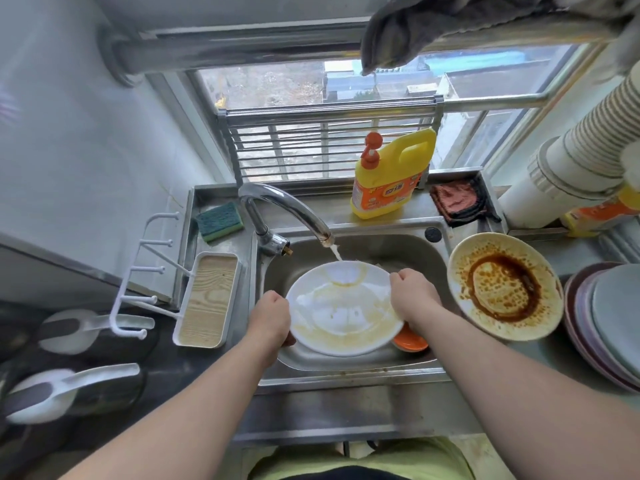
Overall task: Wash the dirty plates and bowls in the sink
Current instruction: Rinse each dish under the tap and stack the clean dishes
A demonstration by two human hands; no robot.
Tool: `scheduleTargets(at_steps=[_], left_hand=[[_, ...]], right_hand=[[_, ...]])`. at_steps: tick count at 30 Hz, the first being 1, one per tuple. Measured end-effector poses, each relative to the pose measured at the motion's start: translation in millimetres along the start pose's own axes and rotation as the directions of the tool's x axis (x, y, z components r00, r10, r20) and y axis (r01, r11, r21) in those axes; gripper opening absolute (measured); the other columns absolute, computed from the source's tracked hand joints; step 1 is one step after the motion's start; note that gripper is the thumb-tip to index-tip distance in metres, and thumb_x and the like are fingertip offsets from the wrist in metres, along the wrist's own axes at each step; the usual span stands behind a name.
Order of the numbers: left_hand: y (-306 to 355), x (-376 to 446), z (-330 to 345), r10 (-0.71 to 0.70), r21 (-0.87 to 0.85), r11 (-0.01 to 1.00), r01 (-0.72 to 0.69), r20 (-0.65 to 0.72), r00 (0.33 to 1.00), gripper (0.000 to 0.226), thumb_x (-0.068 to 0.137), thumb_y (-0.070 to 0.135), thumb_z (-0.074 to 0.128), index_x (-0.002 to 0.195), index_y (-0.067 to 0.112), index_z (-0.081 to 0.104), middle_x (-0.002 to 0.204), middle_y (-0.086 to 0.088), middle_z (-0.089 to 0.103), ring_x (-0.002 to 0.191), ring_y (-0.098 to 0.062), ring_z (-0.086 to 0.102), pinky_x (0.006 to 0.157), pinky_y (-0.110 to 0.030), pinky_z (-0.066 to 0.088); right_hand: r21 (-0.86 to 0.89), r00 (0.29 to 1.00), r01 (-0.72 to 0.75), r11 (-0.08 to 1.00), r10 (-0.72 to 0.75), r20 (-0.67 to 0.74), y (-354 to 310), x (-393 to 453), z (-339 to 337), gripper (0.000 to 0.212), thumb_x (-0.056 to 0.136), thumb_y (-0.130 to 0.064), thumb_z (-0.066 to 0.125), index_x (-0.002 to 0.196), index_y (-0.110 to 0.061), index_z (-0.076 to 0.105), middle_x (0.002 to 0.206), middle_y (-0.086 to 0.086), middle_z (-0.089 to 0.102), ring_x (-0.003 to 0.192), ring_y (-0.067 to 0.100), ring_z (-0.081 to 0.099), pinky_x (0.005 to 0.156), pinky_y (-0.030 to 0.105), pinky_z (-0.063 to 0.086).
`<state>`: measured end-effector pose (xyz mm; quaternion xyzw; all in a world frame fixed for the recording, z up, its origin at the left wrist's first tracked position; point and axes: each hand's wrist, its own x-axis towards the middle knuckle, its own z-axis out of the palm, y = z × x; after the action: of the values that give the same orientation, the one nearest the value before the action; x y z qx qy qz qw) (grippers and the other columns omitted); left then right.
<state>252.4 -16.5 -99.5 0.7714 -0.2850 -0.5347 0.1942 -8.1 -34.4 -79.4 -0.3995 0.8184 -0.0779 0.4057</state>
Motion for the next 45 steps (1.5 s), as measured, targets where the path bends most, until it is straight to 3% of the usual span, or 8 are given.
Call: scheduleTargets(at_steps=[3, 9, 14, 19, 27, 32, 38, 45], left_hand=[[-3.0, 0.2, 7.8, -0.036, 0.033, 0.999, 0.035, 0.03, 0.999, 0.021, 0.094, 0.013, 0.033, 0.097, 0.007, 0.053, 0.102, -0.021, 0.06, 0.075, -0.027, 0.051, 0.058, -0.038, 0.049], [-4.2, -11.3, 39.4, -0.127, 0.163, 0.982, 0.095, 0.201, 0.971, 0.022, 0.085, 0.004, 0.038, 0.097, 0.006, 0.057, 0.068, -0.016, 0.065, 0.049, -0.025, 0.056, 0.055, -0.034, 0.051], [11.4, -20.4, 56.3, -0.112, 0.141, 0.987, 0.08, 0.238, 0.965, 0.022, 0.087, -0.001, 0.037, 0.099, 0.007, 0.053, 0.07, -0.018, 0.064, 0.046, -0.024, 0.054, 0.054, -0.033, 0.046], [30.9, -18.9, 63.0, -0.044, 0.132, 0.991, 0.007, 0.278, 0.96, 0.024, 0.098, 0.007, 0.037, 0.111, 0.004, 0.057, 0.086, -0.013, 0.067, 0.065, -0.026, 0.057, 0.063, -0.037, 0.053], [56.2, -14.5, 65.8, 0.051, -0.091, 0.995, -0.031, 0.231, 0.972, 0.015, 0.104, 0.018, 0.051, 0.104, 0.009, 0.064, 0.104, -0.018, 0.074, 0.094, -0.037, 0.074, 0.077, -0.049, 0.066], [69.9, -14.7, 48.1, 0.153, -0.21, 0.971, -0.118, 0.162, 0.975, 0.021, 0.104, 0.033, 0.061, 0.103, 0.013, 0.069, 0.098, -0.012, 0.077, 0.09, -0.032, 0.074, 0.083, -0.054, 0.065], [67.4, -11.9, 21.5, 0.195, -0.165, 0.969, -0.185, 0.048, 0.98, 0.018, 0.093, 0.033, 0.064, 0.095, 0.017, 0.07, 0.08, -0.007, 0.069, 0.07, -0.023, 0.056, 0.062, -0.04, 0.044], [52.6, -10.6, -1.4, 0.187, -0.028, 0.982, -0.189, -0.044, 0.981, 0.021, 0.079, 0.032, 0.052, 0.086, 0.02, 0.068, 0.074, 0.0, 0.066, 0.07, -0.022, 0.055, 0.067, -0.035, 0.042]], right_hand=[[-0.011, 1.0, 0.002, 1.0, -0.002, -0.026, -2.2, 0.3, -8.1, 0.034, 0.107, -0.04, 0.035, 0.092, -0.02, 0.057, 0.097, 0.007, 0.061, 0.089, 0.03, 0.059, 0.078, 0.042, 0.049], [-0.113, 0.993, 0.035, 0.993, -0.047, -0.105, 8.3, 1.6, -37.7, 0.033, 0.108, -0.038, 0.036, 0.089, -0.019, 0.056, 0.094, 0.008, 0.061, 0.087, 0.03, 0.058, 0.071, 0.04, 0.044], [-0.122, 0.987, 0.055, 0.991, -0.072, -0.14, 17.3, -5.7, -60.2, 0.035, 0.11, -0.04, 0.035, 0.095, -0.02, 0.059, 0.097, 0.005, 0.063, 0.089, 0.026, 0.058, 0.077, 0.043, 0.049], [-0.078, 0.971, 0.096, 0.992, -0.111, -0.213, 17.9, -16.0, -77.1, 0.035, 0.111, -0.042, 0.034, 0.093, -0.024, 0.057, 0.093, 0.001, 0.062, 0.085, 0.02, 0.057, 0.072, 0.041, 0.045], [-0.062, 0.904, 0.226, 0.972, -0.233, -0.359, 18.3, -30.4, -84.2, 0.03, 0.113, -0.046, 0.033, 0.093, -0.03, 0.05, 0.081, -0.003, 0.06, 0.074, 0.018, 0.056, 0.056, 0.034, 0.034], [-0.003, 0.912, 0.209, 0.978, -0.196, -0.36, 20.4, -25.7, -71.0, 0.026, 0.113, -0.045, 0.036, 0.096, -0.031, 0.051, 0.084, -0.004, 0.061, 0.076, 0.017, 0.055, 0.06, 0.035, 0.035], [0.143, 0.956, 0.144, 0.979, -0.101, -0.276, 20.7, -10.3, -34.4, 0.03, 0.111, -0.042, 0.039, 0.094, -0.022, 0.053, 0.089, 0.001, 0.064, 0.085, 0.027, 0.06, 0.079, 0.045, 0.051], [0.136, 0.993, 0.038, 0.99, -0.021, -0.12, 24.8, -8.6, 4.4, 0.037, 0.111, -0.044, 0.033, 0.092, -0.02, 0.054, 0.095, 0.005, 0.064, 0.088, 0.028, 0.058, 0.083, 0.044, 0.047]])
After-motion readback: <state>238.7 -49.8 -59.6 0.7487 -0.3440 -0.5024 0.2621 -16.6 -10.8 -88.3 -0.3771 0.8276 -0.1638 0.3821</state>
